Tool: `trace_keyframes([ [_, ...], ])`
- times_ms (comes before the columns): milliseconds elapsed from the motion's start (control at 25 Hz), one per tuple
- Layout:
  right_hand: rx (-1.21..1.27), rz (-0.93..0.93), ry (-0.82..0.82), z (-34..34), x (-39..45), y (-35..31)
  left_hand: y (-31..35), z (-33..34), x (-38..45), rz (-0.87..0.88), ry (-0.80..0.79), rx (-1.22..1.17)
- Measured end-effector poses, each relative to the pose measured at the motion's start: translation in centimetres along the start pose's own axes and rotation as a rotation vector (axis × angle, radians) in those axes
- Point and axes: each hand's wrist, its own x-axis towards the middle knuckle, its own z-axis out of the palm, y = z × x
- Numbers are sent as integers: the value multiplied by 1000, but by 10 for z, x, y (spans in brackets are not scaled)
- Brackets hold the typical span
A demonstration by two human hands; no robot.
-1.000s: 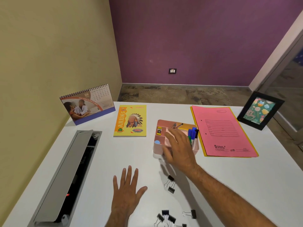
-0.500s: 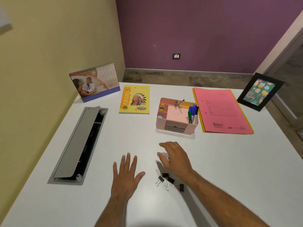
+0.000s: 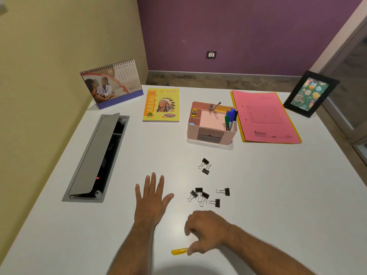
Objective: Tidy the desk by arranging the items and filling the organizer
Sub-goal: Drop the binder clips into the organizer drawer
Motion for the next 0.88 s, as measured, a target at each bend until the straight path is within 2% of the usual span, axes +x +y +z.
trace_keyframes([
  [160, -113, -37, -65, 3, 0, -5, 0, 2, 1, 3, 4, -4],
  [440, -130, -40, -5, 1, 2, -6, -1, 5, 3, -1, -12, -4],
  [560, -58, 70, 127, 1, 4, 0, -2, 8, 4, 11, 4, -11],
  [680, 126, 188, 330, -8, 5, 8, 2, -1, 1, -7, 33, -72],
  [760, 281, 246, 482, -18, 7, 13, 12, -16, 6, -99, 54, -233],
  [880, 456, 279, 658, -34, 17, 23, 39, -47, 18, -297, 213, -796],
])
